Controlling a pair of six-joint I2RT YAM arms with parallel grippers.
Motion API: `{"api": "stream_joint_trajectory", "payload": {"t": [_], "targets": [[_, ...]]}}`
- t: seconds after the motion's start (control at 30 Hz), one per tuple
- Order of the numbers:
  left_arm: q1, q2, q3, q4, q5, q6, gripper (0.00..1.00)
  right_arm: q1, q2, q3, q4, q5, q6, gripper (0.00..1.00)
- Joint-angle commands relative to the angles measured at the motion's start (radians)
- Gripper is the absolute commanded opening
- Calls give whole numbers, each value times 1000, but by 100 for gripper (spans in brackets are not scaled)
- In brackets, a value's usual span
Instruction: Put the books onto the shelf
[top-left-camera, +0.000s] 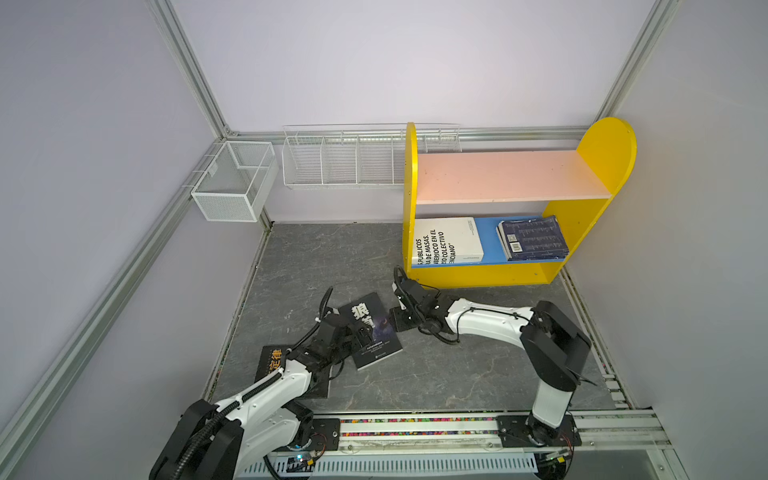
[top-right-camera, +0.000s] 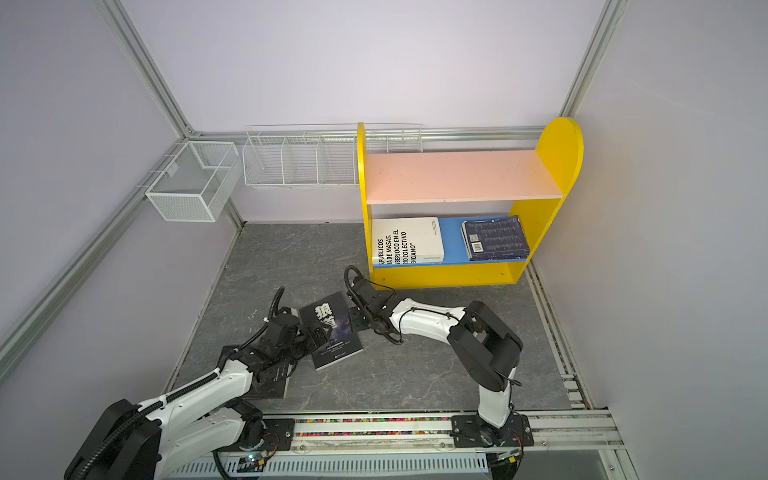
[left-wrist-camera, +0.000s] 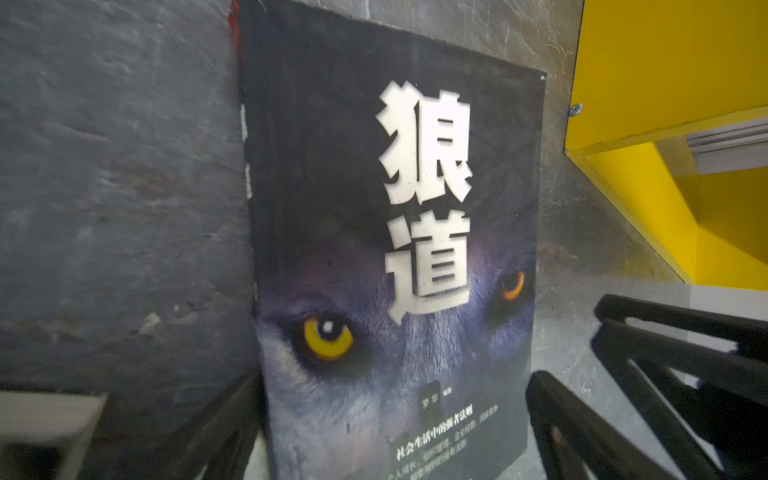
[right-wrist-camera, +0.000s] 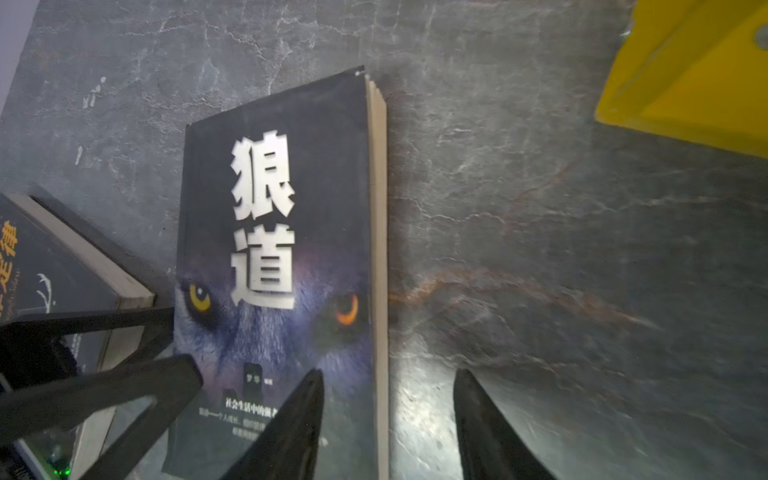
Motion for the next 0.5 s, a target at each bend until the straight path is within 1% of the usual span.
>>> {"api": "stream_joint_trajectory", "payload": {"t": [0.0, 0.2, 0.3, 0.4, 0.47], "targets": [[9, 32, -42, 40, 26, -21, 100, 17, 55, 30, -11, 46, -7, 48], [11, 41, -51, 35, 16, -29, 100, 37, 162, 86, -92, 116, 14, 30], [10, 28, -58, 55, 28, -25, 100, 40, 205, 87, -94, 104, 30, 20], [12, 10, -70, 101, 58, -17, 100, 40, 245, 84, -79, 61, 39, 17], [12, 3, -75, 133, 85, -10, 100, 40, 271, 84, -71, 41, 50, 16]]}}
